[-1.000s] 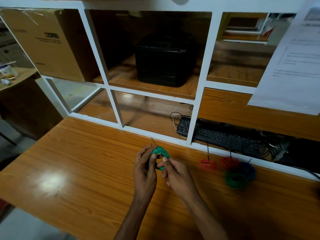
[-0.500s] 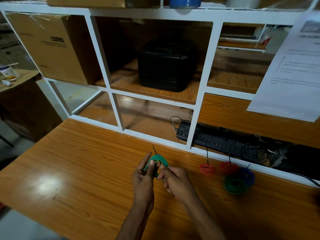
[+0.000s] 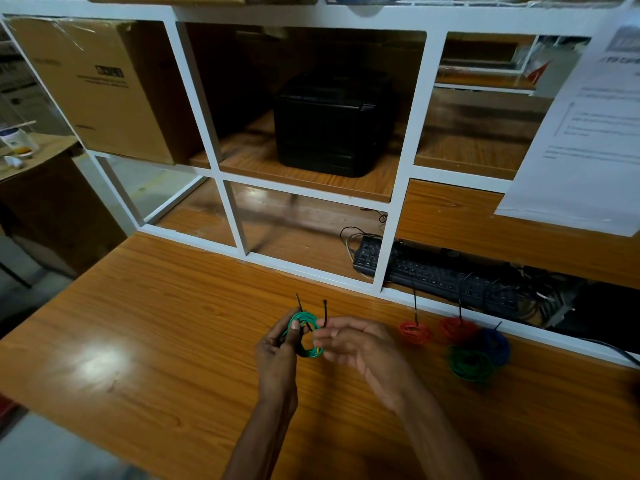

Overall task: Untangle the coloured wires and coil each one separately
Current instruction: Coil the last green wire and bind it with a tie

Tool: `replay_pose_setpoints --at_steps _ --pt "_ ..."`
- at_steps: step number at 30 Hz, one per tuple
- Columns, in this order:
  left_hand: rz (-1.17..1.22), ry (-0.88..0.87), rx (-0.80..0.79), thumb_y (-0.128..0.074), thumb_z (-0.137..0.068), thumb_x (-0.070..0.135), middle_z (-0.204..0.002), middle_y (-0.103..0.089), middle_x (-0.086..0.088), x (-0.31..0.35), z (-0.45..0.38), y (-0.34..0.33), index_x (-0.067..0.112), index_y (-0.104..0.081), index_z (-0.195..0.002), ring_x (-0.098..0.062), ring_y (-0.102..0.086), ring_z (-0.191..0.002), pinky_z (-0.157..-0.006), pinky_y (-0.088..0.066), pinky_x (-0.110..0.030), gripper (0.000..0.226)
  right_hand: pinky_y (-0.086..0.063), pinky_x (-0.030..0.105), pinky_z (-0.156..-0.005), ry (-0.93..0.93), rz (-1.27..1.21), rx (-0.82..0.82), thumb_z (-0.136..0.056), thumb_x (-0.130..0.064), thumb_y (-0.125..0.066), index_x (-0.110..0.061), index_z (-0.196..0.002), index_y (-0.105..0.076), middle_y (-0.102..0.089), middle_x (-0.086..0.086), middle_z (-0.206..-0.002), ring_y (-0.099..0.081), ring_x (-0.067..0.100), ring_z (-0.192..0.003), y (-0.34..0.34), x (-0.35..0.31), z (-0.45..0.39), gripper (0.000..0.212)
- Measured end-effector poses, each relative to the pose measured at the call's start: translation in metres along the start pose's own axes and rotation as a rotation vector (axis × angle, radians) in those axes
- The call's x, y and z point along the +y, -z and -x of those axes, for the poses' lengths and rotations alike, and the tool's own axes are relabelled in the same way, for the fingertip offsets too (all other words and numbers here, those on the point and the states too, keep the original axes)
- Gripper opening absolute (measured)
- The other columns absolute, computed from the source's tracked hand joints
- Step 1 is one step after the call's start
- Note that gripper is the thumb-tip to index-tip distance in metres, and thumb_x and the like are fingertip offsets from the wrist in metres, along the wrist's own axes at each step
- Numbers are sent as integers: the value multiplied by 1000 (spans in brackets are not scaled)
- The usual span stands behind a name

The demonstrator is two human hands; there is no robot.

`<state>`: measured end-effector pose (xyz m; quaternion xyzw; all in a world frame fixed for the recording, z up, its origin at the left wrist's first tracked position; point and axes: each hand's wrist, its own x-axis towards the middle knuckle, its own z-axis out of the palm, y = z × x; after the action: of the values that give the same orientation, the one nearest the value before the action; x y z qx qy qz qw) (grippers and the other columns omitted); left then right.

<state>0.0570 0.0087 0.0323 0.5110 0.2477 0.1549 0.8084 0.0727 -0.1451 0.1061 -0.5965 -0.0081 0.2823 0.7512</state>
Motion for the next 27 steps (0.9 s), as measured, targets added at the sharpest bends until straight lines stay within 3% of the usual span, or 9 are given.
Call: replay_pose_setpoints --at_steps 2,5,8,13,18,23,27 --pt "-3 -5 -5 -62 -102 5 -114 -78 -13 1 0 -1 6 -73 -125 -8 -74 -94 -76 -59 -19 26 -58 37 -93 30 11 7 -96 -5 -66 -9 -118 -74 -77 9 -112 -73 22 -109 1 1 0 23" --pt "-7 9 -11 -62 -102 5 -116 -78 -12 2 0 -1 11 -75 -123 -8 -75 -96 -73 -58 -17 25 -56 30 -78 100 78 114 -92 -26 -75 -17 -102 -80 -77 10 -102 -72 18 -93 1 1 2 14" --pt "-15 24 -23 -64 -101 7 -116 -79 -8 2 1 -1 14 -75 -123 -18 -75 -106 -77 -60 -19 26 -52 26 -67 181 220 262 -92 -39 -72 -26 -92 -80 -74 7 -90 -64 13 -80 5 1 -1 15" --pt "-98 4 -125 -66 -100 9 -118 -79 -1 5 5 -2 17 -76 -123 -16 -74 -112 -85 -61 -24 26 -53 26 -84 333 464 442 -99 -44 -63 -38 -109 -76 -73 -15 -101 -64 -1 -97 13 4 -11 18" --pt "-168 -11 -275 -67 -99 9 -119 -79 2 7 9 -7 16 -77 -124 -15 -72 -115 -91 -60 -25 28 -47 21 -86 284 484 394 -105 -39 -53 -36 -107 -76 -71 -21 -109 -61 -8 -105 13 -2 -10 23" --pt "-282 -86 -412 -66 -100 11 -125 -77 3 9 10 -6 17 -75 -128 -13 -70 -120 -94 -59 -30 30 -40 25 -67 128 282 342 -105 -23 -51 -11 -86 -76 -64 -6 -78 -57 6 -73 14 -8 -5 34" --pt "-355 -162 -469 -64 -101 4 -121 -78 4 7 11 -4 15 -76 -125 -13 -71 -119 -91 -59 -26 28 -36 25 -57 100 219 356 -102 -19 -53 -15 -74 -74 -58 -9 -64 -51 6 -64 21 -9 -7 35"
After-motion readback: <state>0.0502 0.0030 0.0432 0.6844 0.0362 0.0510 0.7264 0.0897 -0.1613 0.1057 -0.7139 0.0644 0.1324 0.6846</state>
